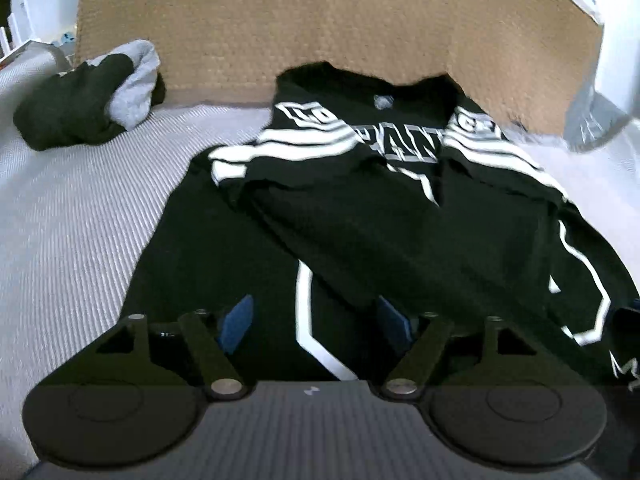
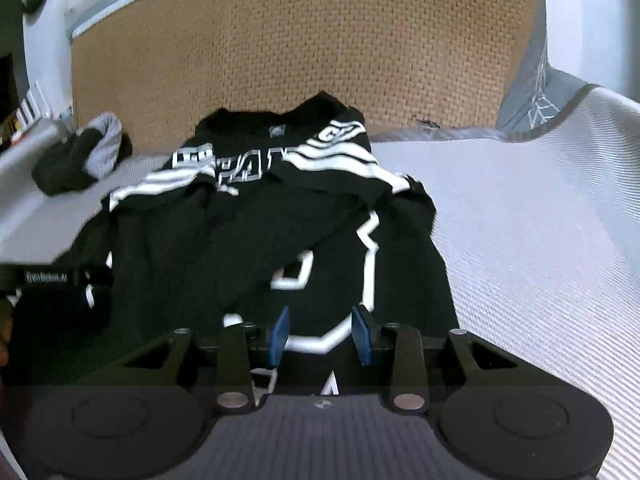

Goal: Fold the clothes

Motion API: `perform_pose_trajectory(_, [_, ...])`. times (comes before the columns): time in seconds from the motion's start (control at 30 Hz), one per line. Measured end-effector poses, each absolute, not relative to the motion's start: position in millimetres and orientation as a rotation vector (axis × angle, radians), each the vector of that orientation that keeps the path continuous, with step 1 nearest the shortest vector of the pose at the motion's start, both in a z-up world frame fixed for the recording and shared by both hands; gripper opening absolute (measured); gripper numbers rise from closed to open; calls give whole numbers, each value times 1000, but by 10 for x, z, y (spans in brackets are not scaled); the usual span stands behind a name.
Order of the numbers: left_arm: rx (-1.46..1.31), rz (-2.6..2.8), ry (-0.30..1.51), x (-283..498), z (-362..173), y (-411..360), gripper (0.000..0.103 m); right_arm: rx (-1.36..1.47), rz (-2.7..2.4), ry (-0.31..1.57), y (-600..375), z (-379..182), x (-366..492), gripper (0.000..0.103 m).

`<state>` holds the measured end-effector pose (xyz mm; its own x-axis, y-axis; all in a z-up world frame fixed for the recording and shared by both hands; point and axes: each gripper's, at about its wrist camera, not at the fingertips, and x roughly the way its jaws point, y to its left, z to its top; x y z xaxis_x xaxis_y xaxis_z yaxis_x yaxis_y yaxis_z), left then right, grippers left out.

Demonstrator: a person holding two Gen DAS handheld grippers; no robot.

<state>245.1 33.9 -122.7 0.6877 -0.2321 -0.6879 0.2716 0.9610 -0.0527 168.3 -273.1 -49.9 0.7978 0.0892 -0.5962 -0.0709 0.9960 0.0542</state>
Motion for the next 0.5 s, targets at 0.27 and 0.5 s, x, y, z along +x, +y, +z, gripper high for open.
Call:
perform_pose_trajectory(0.27, [106,-262,747,2297,-1447,230,80,26,83,632,-2748,-680,1532,40])
perform_pose_trajectory(0.5, [117,-203,646,2213,-1604,157,96,-30,88,551,-2623,-904,1618,66])
